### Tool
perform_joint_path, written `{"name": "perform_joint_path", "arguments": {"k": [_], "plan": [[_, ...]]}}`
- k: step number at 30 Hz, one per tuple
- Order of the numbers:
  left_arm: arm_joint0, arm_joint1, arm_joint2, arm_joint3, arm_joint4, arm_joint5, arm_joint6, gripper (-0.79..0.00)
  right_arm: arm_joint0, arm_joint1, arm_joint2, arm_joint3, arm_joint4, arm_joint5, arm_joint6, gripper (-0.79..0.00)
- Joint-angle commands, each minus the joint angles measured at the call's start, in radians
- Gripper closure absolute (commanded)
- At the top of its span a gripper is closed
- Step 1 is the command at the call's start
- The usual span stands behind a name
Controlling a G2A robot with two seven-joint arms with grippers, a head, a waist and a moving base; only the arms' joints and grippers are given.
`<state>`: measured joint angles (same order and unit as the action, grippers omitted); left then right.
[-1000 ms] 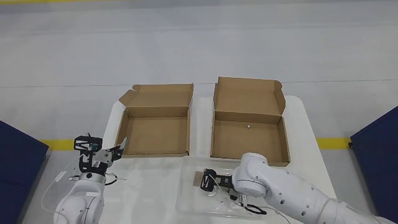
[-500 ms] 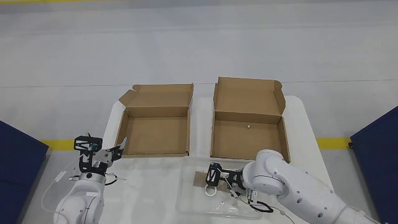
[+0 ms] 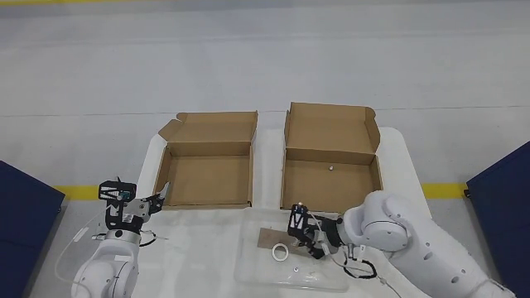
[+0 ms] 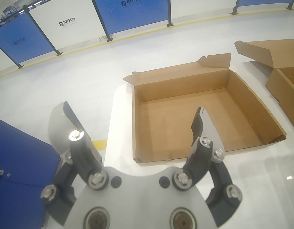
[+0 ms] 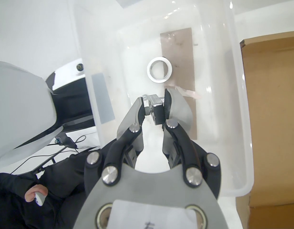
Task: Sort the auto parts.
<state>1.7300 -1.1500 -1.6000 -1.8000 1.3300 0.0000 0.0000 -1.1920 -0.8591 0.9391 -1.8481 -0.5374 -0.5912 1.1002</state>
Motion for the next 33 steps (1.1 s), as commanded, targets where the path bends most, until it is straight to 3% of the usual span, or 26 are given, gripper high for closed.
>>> {"name": "perform_joint_path", "arguments": {"k": [1,7,19,23,33], "plan": [[0.000,0.000,0.000,0.000,0.000,0.000,0.000,-0.785,-0.038,0.016,0.058,0.004,0.070,-0.067,-0.026,0.000],[0.000,0.000,0.000,0.000,0.000,0.000,0.000,-0.785,-0.123,0.056,0.177,0.032,0.234,-0.202,-0.073,0.000],[0.000,0.000,0.000,0.000,0.000,0.000,0.000,-0.785,-0.128,0.060,0.182,0.034,0.245,-0.206,-0.078,0.000],[0.000,0.000,0.000,0.000,0.000,0.000,0.000,-0.785,-0.129,0.061,0.161,0.100,0.458,-0.252,-0.123,0.000],[0.000,0.000,0.000,0.000,0.000,0.000,0.000,-0.785,-0.020,0.111,0.052,0.171,0.914,-0.171,-0.042,0.000]]}}
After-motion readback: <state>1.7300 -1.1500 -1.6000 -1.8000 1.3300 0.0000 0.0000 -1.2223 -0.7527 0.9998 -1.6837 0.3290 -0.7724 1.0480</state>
